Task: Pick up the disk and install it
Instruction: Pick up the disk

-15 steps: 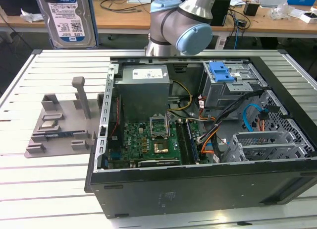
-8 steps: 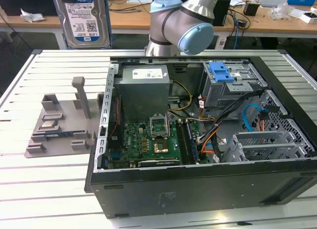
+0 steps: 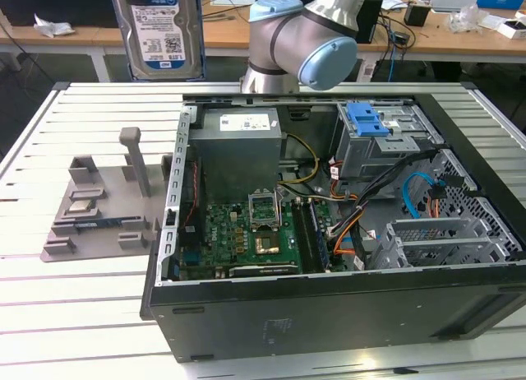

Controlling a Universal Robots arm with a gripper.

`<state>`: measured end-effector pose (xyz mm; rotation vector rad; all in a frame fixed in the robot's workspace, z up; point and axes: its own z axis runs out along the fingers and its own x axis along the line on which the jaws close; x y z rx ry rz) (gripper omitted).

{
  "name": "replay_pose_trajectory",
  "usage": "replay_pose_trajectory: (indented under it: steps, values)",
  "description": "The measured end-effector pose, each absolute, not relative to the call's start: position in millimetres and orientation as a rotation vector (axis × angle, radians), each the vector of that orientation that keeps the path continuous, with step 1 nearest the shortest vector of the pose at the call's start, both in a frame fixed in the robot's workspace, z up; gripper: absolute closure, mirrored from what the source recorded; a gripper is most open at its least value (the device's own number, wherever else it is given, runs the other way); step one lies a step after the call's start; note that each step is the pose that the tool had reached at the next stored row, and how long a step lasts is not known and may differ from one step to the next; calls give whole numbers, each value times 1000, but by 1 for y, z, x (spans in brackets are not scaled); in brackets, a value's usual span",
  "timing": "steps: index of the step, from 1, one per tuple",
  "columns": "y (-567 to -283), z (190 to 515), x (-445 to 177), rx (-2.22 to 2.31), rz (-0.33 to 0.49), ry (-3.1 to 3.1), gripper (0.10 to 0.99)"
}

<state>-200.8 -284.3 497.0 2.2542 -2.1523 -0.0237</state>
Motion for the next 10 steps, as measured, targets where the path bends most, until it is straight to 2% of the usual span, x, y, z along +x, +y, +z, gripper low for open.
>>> replay_pose_trajectory:
  steps: [10]
  values:
    - [-284,497,-136,2253,-25,-2152,714]
